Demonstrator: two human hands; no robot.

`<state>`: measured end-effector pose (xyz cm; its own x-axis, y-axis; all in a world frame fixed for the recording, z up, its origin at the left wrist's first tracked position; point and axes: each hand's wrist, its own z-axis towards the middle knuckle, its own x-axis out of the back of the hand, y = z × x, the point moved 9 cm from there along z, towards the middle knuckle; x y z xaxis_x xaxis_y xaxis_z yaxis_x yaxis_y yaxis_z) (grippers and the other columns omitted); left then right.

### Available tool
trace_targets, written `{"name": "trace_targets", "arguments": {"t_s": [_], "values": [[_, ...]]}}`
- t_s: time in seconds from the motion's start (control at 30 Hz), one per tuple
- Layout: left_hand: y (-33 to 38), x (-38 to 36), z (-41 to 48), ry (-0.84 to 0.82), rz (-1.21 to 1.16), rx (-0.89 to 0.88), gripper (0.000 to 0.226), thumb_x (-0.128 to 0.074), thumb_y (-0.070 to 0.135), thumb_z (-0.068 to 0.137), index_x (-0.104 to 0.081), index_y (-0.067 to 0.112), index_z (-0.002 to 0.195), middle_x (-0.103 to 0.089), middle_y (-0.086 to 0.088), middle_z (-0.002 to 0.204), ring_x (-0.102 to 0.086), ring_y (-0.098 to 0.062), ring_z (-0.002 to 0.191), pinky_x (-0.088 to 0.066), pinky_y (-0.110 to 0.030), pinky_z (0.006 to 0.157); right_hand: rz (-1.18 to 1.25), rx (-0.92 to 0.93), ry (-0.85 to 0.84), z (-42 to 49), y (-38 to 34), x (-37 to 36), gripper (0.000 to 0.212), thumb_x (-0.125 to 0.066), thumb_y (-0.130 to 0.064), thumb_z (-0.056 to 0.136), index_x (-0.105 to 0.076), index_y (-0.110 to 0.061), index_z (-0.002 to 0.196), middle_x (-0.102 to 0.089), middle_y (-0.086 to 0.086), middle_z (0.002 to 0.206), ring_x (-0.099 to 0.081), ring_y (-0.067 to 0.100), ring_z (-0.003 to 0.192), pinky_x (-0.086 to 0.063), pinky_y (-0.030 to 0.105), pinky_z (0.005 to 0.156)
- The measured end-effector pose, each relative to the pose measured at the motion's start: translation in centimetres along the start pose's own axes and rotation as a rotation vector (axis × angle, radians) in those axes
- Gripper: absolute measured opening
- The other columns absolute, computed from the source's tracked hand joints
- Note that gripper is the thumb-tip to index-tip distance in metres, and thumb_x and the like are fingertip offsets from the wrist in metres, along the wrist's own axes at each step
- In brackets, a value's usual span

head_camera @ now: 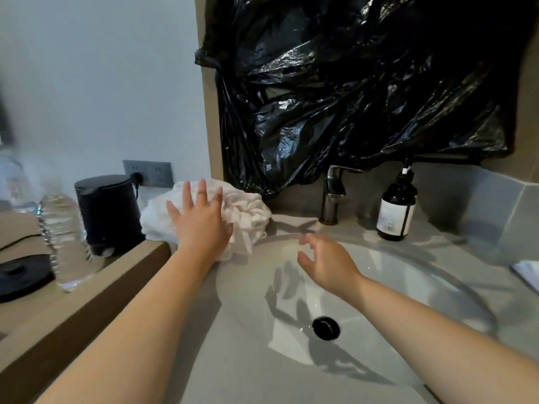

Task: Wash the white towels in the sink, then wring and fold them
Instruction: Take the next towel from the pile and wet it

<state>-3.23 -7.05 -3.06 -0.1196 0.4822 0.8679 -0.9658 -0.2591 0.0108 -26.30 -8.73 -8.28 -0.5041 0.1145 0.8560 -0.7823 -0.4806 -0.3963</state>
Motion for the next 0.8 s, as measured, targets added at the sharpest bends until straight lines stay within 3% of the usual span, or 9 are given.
{"name": "trace_targets", "arguments": {"t_s": [0.1,0.27,0.3,0.37,0.43,0.5,0.6,0.7,0.8], "values": [[-1.5,-2.1,0.2,-0.095,0.109,0.061,0.085,-0.044,0.061,0.092,0.000,0.026,0.156,-0.003,-0.013,0.163,-0.011,-0.036,0.146,-0.021,-0.059,0.111,0.030,-0.098,-0.048,-0.3,2.1,-1.3,0.039,-0.050,-0.034,0.097,-0.052,-0.012,0.130,-0.051,0.004,0.133,-0.054,0.022,0.115,-0.043,0.030,0.091],[-2.2,-1.5,1.3,0.059,0.177,0.081,0.073,-0.052,0.036,0.094,-0.017,0.012,0.154,-0.045,-0.010,0.138,-0.042,-0.028,0.124,-0.037,-0.043,0.094,0.133,-0.133,-0.018,-0.2,2.4,-1.2,0.036,-0.052,-0.030,0.097,-0.053,-0.011,0.128,-0.052,0.006,0.132,-0.053,0.023,0.115,-0.043,0.032,0.095],[-2.4,-1.3,1.3,0.104,0.163,0.074,0.060,-0.053,0.030,0.094,-0.034,0.009,0.147,-0.051,-0.010,0.129,-0.046,-0.029,0.118,-0.038,-0.042,0.089,0.143,-0.133,-0.020,-0.3,2.2,-1.3,0.036,-0.051,-0.029,0.097,-0.054,-0.010,0.128,-0.052,0.006,0.132,-0.053,0.023,0.114,-0.043,0.032,0.095],[-2.4,-0.3,1.1,0.218,0.087,0.037,0.026,-0.058,0.019,0.089,-0.064,0.006,0.111,-0.061,-0.011,0.102,-0.052,-0.032,0.099,-0.038,-0.040,0.077,0.163,-0.125,-0.004,-0.4,1.9,-1.3,0.035,-0.051,-0.028,0.097,-0.055,-0.010,0.127,-0.053,0.007,0.130,-0.053,0.022,0.112,-0.043,0.032,0.093],[-2.3,0.5,0.9,0.317,0.007,0.000,0.008,-0.062,0.007,0.080,-0.068,0.002,0.082,-0.061,-0.013,0.079,-0.054,-0.033,0.082,-0.033,-0.039,0.067,0.181,-0.113,0.009,-0.4,1.4,-1.2,0.034,-0.051,-0.027,0.098,-0.055,-0.010,0.126,-0.054,0.006,0.128,-0.054,0.020,0.110,-0.042,0.029,0.090],[-2.1,1.9,0.6,0.422,-0.092,-0.049,0.014,-0.054,0.005,0.076,-0.065,0.000,0.069,-0.059,-0.013,0.068,-0.053,-0.033,0.071,-0.031,-0.037,0.061,0.206,-0.112,0.011,-0.4,1.4,-1.3,0.033,-0.051,-0.026,0.097,-0.056,-0.010,0.126,-0.055,0.005,0.127,-0.054,0.019,0.109,-0.041,0.027,0.087],[-1.3,5.2,-0.7,0.588,-0.385,-0.124,0.015,-0.057,0.004,0.083,-0.061,-0.001,0.071,-0.061,-0.015,0.079,-0.054,-0.032,0.075,-0.042,-0.036,0.056,0.307,-0.146,0.024,-0.2,1.8,-1.0,0.031,-0.052,-0.025,0.098,-0.056,-0.013,0.126,-0.055,0.003,0.123,-0.053,0.018,0.113,-0.038,0.024,0.085],[0.5,6.7,-1.1,0.497,-0.753,-0.115,0.010,-0.062,0.008,0.092,-0.061,0.002,0.085,-0.059,-0.012,0.111,-0.054,-0.020,0.092,-0.048,-0.031,0.075,0.539,-0.197,0.056,0.5,2.2,0.1,0.033,-0.058,-0.024,0.095,-0.055,-0.021,0.127,-0.056,-0.001,0.122,-0.052,0.016,0.116,-0.039,0.026,0.090],[3.5,6.8,-1.8,0.278,-0.980,-0.134,0.007,-0.060,0.013,0.095,-0.064,0.009,0.092,-0.062,0.003,0.084,-0.053,0.001,0.072,-0.045,-0.012,0.068,0.756,-0.183,-0.039,1.3,1.6,0.7,0.064,-0.072,-0.037,0.081,-0.043,-0.035,0.137,-0.049,-0.007,0.133,-0.049,0.012,0.123,-0.039,0.035,0.106]]}}
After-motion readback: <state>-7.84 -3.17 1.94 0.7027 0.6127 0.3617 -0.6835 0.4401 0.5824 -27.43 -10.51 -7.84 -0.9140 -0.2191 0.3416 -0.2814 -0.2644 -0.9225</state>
